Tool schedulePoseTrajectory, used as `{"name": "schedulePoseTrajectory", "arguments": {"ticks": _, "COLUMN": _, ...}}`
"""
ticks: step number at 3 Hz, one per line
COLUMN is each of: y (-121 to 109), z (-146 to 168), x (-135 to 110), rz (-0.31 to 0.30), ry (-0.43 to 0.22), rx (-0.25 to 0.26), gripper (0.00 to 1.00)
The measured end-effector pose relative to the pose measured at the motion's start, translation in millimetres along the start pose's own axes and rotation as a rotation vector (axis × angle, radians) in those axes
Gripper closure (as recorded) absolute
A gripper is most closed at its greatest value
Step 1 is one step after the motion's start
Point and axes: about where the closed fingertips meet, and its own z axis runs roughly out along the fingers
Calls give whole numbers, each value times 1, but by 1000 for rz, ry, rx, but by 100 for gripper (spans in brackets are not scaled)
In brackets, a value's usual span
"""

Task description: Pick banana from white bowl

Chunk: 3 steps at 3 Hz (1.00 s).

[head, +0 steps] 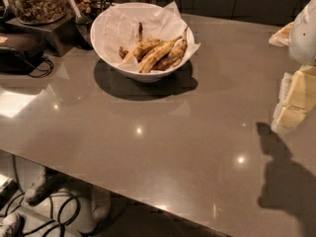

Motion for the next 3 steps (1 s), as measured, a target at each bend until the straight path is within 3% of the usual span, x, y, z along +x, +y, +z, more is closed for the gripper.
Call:
{"name": "schedulePoseTrajectory", "arguments": {"ticks": 1, "y": 0, "z": 0, "x": 0, "rz": 0, "ry": 0, "rx": 0, "gripper": 0}}
{"name": "schedulePoseTrajectory", "arguments": {"ticks": 2, "y": -5, "z": 1, "x": -7, "rz": -34, "ry": 33, "rx": 40, "gripper": 0}}
{"name": "schedulePoseTrajectory", "arguments": {"ticks": 3, "y": -35, "z": 5, "x": -29, "rz": -72, "ry": 41, "rx": 76, "gripper": 0}}
